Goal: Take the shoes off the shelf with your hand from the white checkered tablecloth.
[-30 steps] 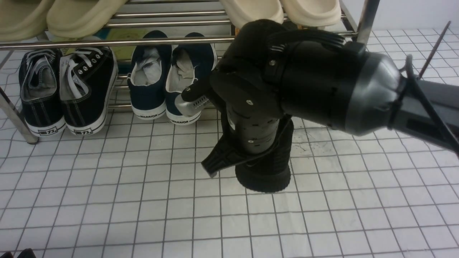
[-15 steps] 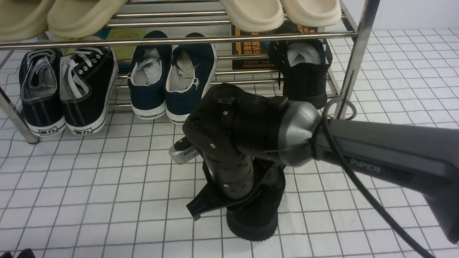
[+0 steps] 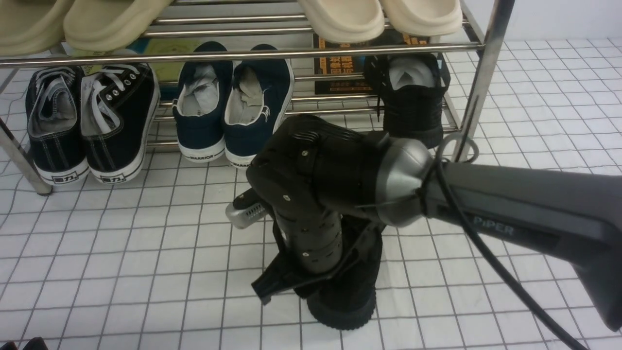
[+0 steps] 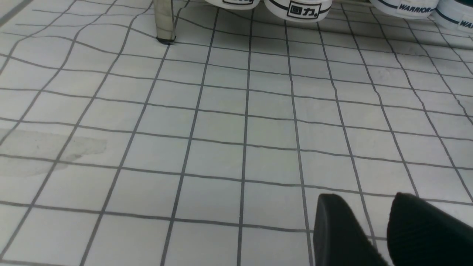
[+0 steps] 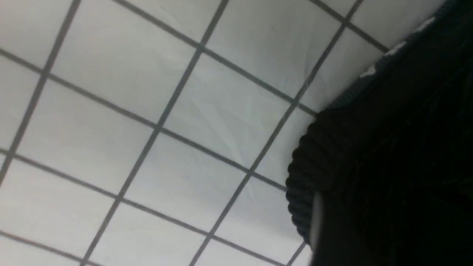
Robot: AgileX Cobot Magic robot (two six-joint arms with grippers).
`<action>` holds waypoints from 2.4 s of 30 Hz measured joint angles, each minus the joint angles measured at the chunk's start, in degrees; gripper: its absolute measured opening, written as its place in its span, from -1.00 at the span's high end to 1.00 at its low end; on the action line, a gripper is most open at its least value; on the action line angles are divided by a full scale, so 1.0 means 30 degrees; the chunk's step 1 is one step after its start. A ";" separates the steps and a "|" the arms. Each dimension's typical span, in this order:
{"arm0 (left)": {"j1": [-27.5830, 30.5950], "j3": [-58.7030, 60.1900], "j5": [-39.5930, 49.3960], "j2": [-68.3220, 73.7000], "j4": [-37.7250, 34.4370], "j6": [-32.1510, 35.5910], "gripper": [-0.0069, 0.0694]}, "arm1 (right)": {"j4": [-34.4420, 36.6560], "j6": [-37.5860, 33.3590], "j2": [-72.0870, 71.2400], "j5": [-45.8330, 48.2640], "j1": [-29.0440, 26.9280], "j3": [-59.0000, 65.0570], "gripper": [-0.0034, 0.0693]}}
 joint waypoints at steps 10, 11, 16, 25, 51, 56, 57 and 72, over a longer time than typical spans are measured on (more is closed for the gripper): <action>0.0000 0.0000 0.0000 0.0000 0.0058 0.0000 0.19 | 0.3442 -0.4021 -0.2989 0.0141 0.0007 0.0000 -0.38; 0.0000 0.0000 0.0000 0.0000 0.0075 0.0000 0.19 | 0.3353 -0.4075 -0.3511 0.0150 0.0007 0.0000 -0.37; 0.0000 0.0000 0.0000 0.0000 0.0075 0.0000 0.19 | 0.0645 -0.4200 -0.5847 0.0375 0.0007 0.0000 -0.25; 0.0000 0.0000 0.0000 0.0000 0.0075 0.0000 0.19 | -0.3600 -0.2320 -0.6162 0.0140 -0.2635 -0.0385 -0.12; 0.0000 0.0000 0.0017 0.0000 0.0573 0.0000 0.19 | -0.8128 -0.2363 -0.2223 -0.5133 -0.6829 -0.1400 -0.58; 0.0000 0.0000 0.0017 0.0000 0.0641 0.0000 0.19 | -0.9567 -0.2353 -0.1605 -0.5698 -0.6829 -0.1400 -0.32; 0.0000 0.0000 0.0017 0.0000 0.0654 0.0000 0.19 | -0.9880 -0.2353 -0.1522 -0.5766 -0.6829 -0.1400 -0.27; 0.0000 0.0000 0.0017 0.0000 0.0654 0.0000 0.19 | -1.0211 -0.2353 -0.0684 -0.5563 -0.6829 -0.1433 -0.09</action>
